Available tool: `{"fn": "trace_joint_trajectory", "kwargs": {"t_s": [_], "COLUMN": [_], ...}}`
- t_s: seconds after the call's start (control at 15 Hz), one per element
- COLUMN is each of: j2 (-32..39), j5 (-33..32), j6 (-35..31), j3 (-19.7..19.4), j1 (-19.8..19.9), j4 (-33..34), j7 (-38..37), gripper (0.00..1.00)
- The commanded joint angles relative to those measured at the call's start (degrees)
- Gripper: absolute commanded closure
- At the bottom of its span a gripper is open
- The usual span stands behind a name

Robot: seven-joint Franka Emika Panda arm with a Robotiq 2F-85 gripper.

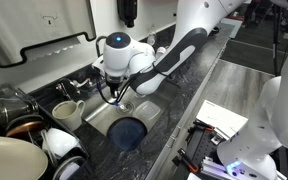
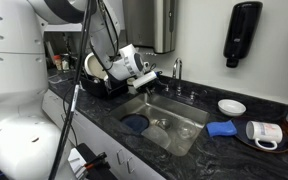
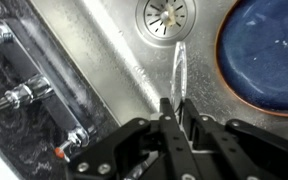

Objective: Remove the fork from the sink and put it in the white mug on the left

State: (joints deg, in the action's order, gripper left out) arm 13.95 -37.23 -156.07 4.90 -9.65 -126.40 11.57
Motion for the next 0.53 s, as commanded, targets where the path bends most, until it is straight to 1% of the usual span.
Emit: {"fn": "trace_joint_trajectory", "kwargs": {"t_s": [0.0, 0.2, 0.33, 0.47], "j2": [0.7, 0.9, 1.3, 2.4], "j5": [-7.0, -11.7, -12.9, -12.8], "j6": [-10.1, -18.7, -22.3, -26.4], "j3": [-1.2, -2.2, -2.4, -2.1], "j1": [0.3, 0.8, 1.2, 2.1], "j4": [0.1, -0.1, 0.2, 0.6], "j7": [1.5, 1.7, 2.6, 4.3], "gripper": [0.96, 0.96, 0.96, 0.96]}}
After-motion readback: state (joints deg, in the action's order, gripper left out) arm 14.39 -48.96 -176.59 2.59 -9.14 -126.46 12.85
